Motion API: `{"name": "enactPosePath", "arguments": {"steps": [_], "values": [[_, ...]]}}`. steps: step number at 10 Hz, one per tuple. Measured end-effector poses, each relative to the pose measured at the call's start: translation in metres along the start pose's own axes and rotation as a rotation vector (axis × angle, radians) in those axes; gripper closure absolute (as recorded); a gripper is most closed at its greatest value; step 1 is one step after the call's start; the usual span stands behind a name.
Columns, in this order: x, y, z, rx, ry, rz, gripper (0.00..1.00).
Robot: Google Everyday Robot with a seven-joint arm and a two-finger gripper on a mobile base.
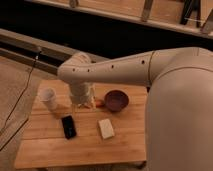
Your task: Place the eraser on the white sponge
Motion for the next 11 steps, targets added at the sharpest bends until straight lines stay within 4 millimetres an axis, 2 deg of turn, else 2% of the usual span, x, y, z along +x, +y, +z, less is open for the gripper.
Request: {"name": "enactPosePath", "arguments": {"steps": [6, 8, 11], "values": [[0.000, -0.001, 0.002, 0.008, -0.001, -0.015, 0.35], [0.000, 0.003, 0.009, 0.032, -0.005, -0.088, 0.35], [-0.002, 0.019, 0.029, 0.060, -0.008, -0.219, 0.35]]}}
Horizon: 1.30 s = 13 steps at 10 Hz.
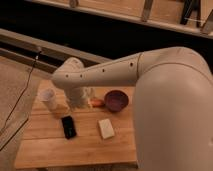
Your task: Place the eraser on the white sponge
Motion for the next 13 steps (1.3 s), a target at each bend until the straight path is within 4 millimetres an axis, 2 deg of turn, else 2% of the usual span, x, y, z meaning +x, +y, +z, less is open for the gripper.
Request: {"name": "enactPosePath", "arguments": {"steps": [6, 9, 13], "values": [[-0.022, 0.043, 0.053, -0.026, -0.032, -0.223, 0.35], [-0.027, 0.053, 0.081, -0.035, 0.003, -0.246, 0.35], [-0.032, 0.068, 0.105, -0.092, 0.069, -0.196, 0.35]]}}
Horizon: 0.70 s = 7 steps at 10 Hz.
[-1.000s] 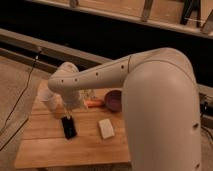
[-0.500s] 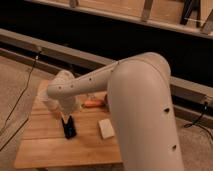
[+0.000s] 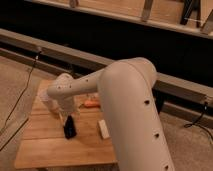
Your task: Place the eraser on the white sponge
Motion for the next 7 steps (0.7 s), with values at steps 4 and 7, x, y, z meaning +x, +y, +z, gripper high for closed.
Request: {"name": "enactPosePath", "arguments": {"steps": [4, 7], "values": [[-0.002, 0.006, 0.022, -0.013, 0.044, 0.011, 0.35], [-0.001, 0.011, 0.033, -0.009, 0.070, 0.008, 0.35]]}}
